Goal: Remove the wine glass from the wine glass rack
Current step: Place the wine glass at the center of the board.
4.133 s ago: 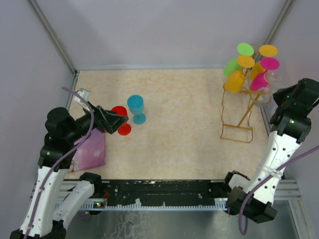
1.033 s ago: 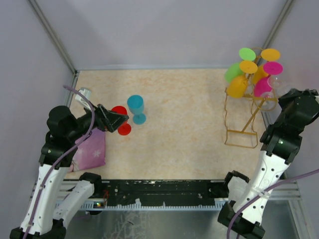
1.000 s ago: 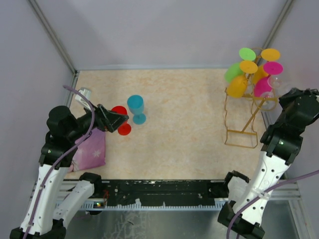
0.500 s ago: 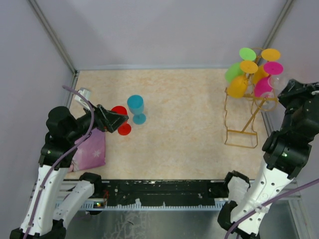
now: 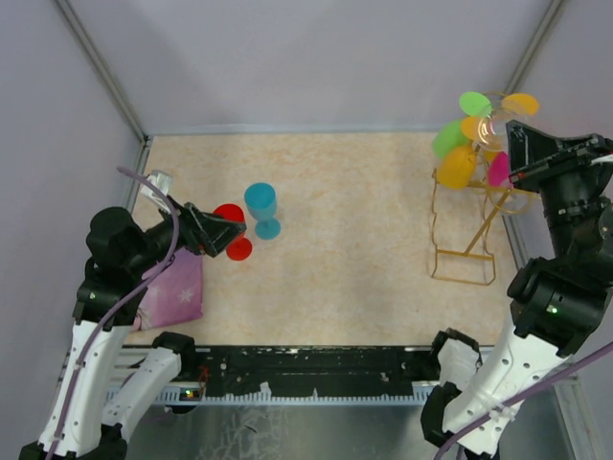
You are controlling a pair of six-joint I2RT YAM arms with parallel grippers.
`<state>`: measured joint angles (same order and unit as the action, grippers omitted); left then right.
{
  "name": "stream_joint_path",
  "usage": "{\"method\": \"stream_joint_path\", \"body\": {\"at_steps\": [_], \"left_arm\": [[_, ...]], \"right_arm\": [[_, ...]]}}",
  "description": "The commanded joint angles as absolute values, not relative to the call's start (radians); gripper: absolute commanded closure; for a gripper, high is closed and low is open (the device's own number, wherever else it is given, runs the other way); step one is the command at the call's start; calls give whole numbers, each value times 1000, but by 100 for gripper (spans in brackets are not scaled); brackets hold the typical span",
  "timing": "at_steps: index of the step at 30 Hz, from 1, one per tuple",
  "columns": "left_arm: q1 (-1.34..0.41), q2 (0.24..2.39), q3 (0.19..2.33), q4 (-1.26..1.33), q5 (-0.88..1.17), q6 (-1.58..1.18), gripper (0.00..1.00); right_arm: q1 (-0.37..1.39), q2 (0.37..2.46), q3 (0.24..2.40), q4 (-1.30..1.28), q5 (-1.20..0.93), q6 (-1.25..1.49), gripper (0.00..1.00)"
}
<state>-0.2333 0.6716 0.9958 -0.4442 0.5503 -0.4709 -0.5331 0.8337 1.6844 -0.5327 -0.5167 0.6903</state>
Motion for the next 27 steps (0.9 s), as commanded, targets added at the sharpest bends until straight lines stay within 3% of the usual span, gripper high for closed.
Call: {"method": "stream_joint_path", "body": {"at_steps": [1,10,16,21,27], "left_arm": [[-230,662,988,-413,546,-460,1],[-230,647,969,-400,534,-472,1],[-230,661,945,-343,576,-510,1],[-230,671,925,-277,631,-560,1],[-230,689,907,-217,690,-620,1]], "right_arm": [[-539,862,1686,-277,-799,871,100],[-425,931,1568,63,-1102,1118,100],[-367,939,1499,109,-1181,1111,100],[-250,956,1466,33,-1180,999,100],[97,1036,1507,-298,-952,668,100]]}}
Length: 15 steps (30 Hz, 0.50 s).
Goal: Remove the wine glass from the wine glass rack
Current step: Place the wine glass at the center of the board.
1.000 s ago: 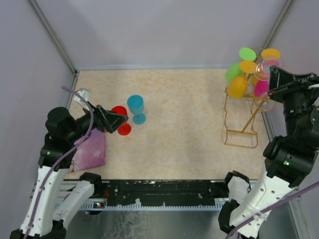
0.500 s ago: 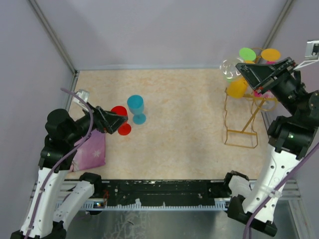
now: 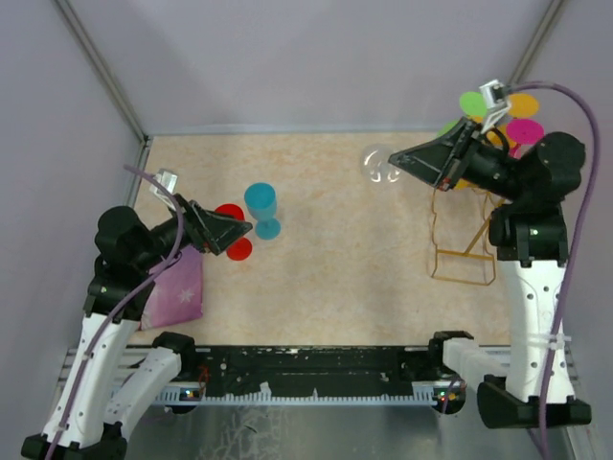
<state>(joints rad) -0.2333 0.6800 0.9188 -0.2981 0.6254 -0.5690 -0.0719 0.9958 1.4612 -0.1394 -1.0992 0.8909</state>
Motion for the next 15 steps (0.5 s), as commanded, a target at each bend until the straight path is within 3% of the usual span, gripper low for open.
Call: {"method": "stream_joint_path", "body": {"at_steps": [1,7,15], "left_arm": [[-230,691,908,-208,700,-629,1],[-230,689,880,-81,784,-735,2],[-257,699,794,96,836,-885,4]], "right_arm": [[144,1052,1505,-313,-926,640,100],[425,1148,1521,-397,-793,437,100],[547,1216,1484,-387,-762,344,100]]}}
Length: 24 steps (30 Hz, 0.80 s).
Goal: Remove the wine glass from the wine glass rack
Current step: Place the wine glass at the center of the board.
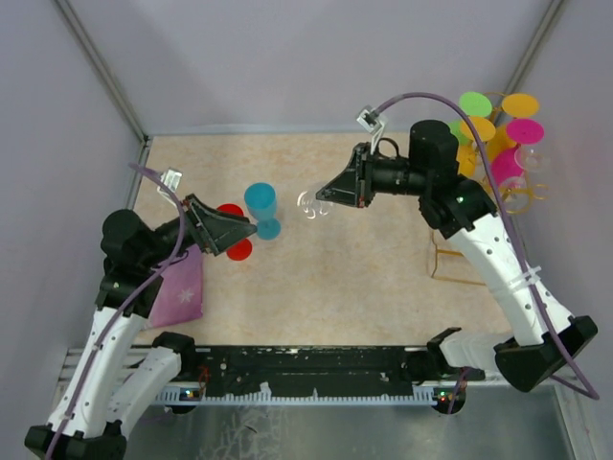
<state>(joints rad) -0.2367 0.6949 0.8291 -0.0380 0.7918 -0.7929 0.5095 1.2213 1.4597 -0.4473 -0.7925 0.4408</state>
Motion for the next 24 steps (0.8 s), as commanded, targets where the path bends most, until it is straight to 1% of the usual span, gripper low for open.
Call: {"method": "stream_joint_path", "body": {"at_steps": [1,4,6,9,11,16,20,24], "left_arm": [[-272,707,786,108,833,-892,4],[-346,736,795,110,788,-880,5],[-427,756,805,117,724,-866,7],[-581,774,785,174,564,-873,15],[-639,777,761,227,474,-871,15],[-682,801,782,245,441,-833,19],[-692,813,788,229,435,-818,28],[-695,818,784,214,452,-810,41]], "right_arm": [[559,1220,1482,-386,-769,332,100],[595,1230,1473,-379,-773,304,100],[613,1234,1461,-360,-761,296,100],[637,1247,1464,-337,-758,292,100],[657,1261,1475,-332,-753,287,100],[696,1282,1481,-340,-728,264,100],[714,1287,1486,-338,-716,255,100],[718,1276,1484,-313,-728,258,100]]}}
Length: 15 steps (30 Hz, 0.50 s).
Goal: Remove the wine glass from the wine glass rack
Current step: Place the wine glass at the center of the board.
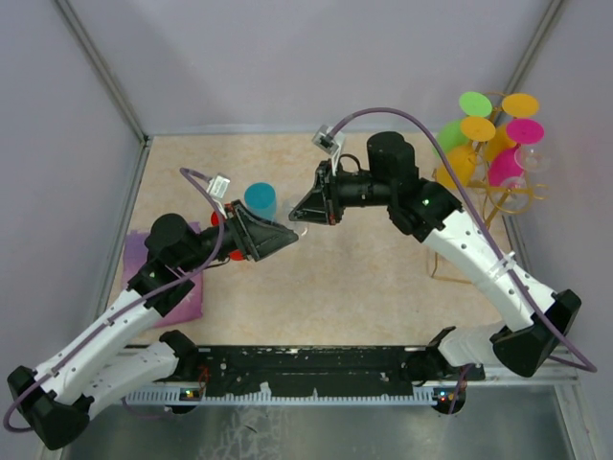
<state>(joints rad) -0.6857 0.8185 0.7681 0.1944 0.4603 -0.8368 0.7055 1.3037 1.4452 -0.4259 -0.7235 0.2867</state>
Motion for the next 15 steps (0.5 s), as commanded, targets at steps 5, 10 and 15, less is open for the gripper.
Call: {"method": "stream_joint_path", "body": {"at_steps": [5,10,15], "left_arm": [[-696,818,783,213,468,-795,54],[-696,814,785,212,476,-777,67],[-696,805,784,199,477,-763,78]], "right_arm": [[719,1264,1477,-305,-737,259,100],[719,1261,1480,-321,-736,249,100],[719,1255,1486,-324,-736,248,100]]}}
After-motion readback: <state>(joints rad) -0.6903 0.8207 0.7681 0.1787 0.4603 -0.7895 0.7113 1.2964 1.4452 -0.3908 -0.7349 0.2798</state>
